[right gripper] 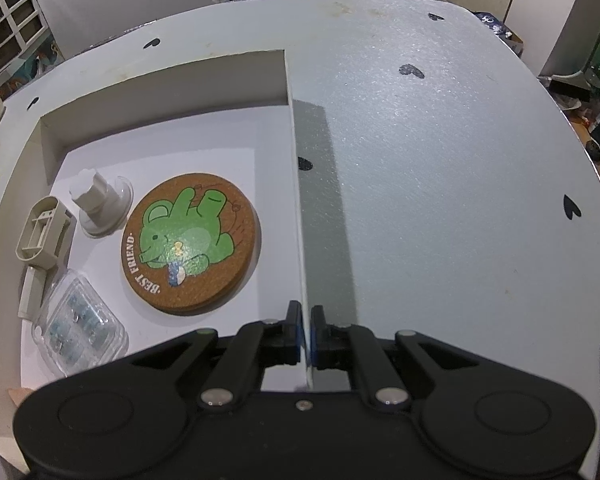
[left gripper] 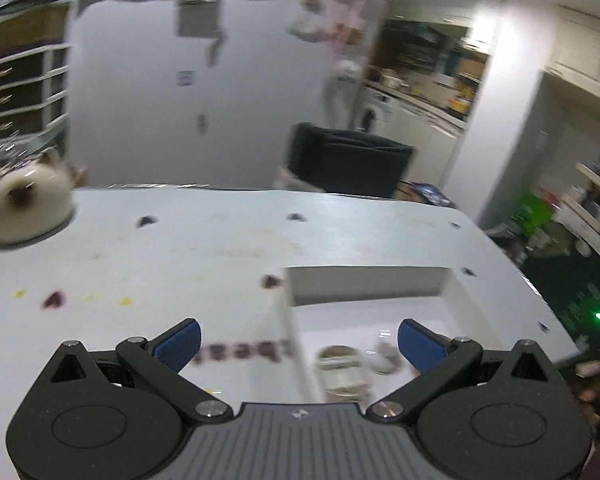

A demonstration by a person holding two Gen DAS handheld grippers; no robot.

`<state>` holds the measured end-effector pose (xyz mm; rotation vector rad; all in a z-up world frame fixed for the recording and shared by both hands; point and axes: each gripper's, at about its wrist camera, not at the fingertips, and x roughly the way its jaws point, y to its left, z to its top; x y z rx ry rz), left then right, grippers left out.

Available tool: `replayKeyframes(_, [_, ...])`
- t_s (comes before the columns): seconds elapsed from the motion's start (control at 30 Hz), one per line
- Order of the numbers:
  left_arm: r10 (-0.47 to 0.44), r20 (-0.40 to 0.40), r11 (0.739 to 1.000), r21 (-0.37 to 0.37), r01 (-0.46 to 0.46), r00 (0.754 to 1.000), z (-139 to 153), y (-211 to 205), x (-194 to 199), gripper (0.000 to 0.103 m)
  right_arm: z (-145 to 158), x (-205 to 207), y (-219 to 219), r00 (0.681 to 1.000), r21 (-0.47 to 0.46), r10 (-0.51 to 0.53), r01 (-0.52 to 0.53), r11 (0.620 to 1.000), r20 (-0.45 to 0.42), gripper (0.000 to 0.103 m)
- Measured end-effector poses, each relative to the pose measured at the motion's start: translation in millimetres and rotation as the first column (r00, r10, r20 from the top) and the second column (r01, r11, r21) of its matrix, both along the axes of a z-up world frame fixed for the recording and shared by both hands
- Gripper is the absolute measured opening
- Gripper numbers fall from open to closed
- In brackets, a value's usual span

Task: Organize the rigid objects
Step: 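Move the left tool back to the mint-green round disc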

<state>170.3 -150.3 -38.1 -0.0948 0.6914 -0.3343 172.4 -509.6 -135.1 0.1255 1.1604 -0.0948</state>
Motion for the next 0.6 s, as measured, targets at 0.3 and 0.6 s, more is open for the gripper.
replayKeyframes(0.3, [0.108,-0.085,0.994,0.036,-0.105,0.991,-47,34,17,0.103,-1,-6,4,0.999,-0.011,-0.032,0.032,0.999,0.016,0.007])
replayKeyframes(0.6, [0.113,-0.171,0.991,0.094,-0.098,0.979,-84,42,21,0.086,0,-8,6,0.999,-0.02,-0.042,0.043,0.999,0.017,0.007])
